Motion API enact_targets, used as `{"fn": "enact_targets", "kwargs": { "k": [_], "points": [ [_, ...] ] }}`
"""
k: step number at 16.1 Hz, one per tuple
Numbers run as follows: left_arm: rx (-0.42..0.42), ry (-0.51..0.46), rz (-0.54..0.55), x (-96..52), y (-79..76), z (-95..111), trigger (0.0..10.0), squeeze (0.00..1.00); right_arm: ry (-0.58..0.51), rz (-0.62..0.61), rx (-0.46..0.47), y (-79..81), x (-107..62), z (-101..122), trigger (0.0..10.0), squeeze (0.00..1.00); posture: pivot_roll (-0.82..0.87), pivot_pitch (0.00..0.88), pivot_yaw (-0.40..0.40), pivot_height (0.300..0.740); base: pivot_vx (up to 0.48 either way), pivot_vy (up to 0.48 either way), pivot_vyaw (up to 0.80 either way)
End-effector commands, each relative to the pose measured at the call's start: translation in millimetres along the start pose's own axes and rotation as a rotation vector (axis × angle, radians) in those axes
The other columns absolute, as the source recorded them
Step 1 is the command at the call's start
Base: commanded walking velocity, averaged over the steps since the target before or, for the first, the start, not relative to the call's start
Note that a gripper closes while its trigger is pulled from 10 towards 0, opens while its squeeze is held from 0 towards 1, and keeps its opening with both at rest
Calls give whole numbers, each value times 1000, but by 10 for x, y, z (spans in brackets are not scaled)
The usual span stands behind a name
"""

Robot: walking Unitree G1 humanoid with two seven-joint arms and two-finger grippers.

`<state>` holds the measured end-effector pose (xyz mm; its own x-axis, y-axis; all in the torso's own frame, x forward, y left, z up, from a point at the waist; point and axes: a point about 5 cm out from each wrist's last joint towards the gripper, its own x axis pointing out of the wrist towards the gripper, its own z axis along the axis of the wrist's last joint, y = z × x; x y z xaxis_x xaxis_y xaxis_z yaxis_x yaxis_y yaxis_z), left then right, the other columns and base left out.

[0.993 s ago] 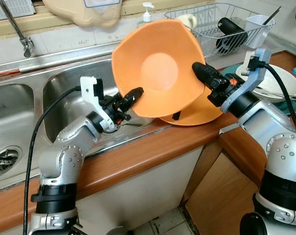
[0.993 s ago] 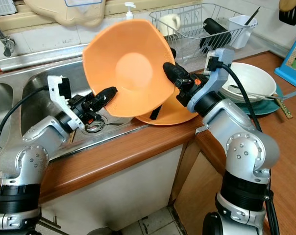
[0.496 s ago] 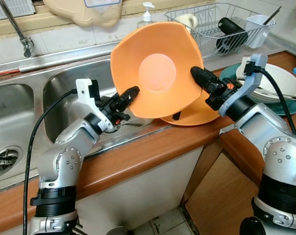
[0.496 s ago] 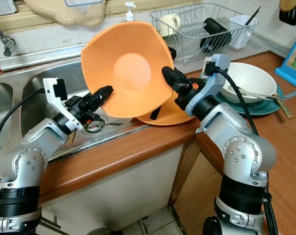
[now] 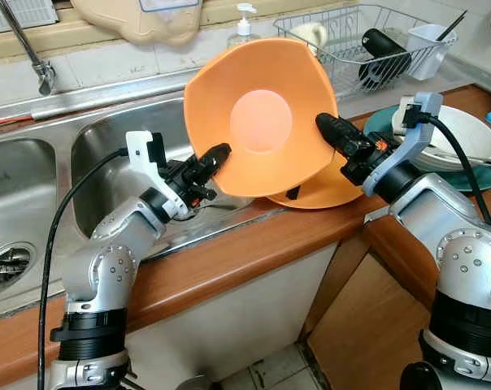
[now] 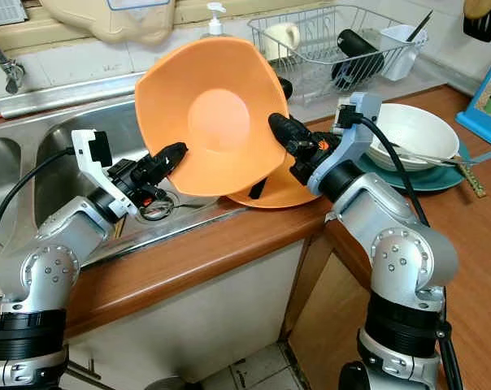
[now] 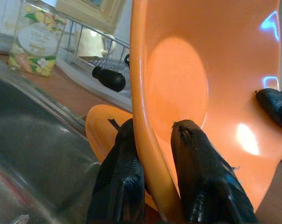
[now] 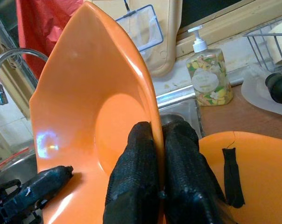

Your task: Kitchen organization

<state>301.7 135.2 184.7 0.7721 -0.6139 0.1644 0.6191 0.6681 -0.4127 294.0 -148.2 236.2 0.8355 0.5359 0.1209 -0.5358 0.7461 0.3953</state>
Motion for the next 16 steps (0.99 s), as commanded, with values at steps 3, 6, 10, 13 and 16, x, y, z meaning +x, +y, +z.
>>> {"fn": "enact_targets", "kwargs": {
  "k": [3,6,10,13,16],
  "points": [
    [43,22,23,10,-3,-14,0,0,-52,-24,-52,38,1,111,10000,0,-187,0,84,740,0,0,0],
    [58,-14,81,13,62,56,0,0,-55,-34,-68,25,-2,128,10000,894,-188,0,84,740,0,0,0],
    [25,-92,133,41,118,166,0,0,-38,-9,-111,58,0,143,10000,0,-187,0,82,740,0,0,0],
    [19,-138,190,36,195,245,0,0,-14,21,-143,98,-22,130,10000,0,-186,0,81,740,0,0,0],
    [-9,-202,203,37,216,353,0,0,-1,40,-167,118,-48,132,10000,0,-186,0,81,740,0,0,0]
  ]
}}
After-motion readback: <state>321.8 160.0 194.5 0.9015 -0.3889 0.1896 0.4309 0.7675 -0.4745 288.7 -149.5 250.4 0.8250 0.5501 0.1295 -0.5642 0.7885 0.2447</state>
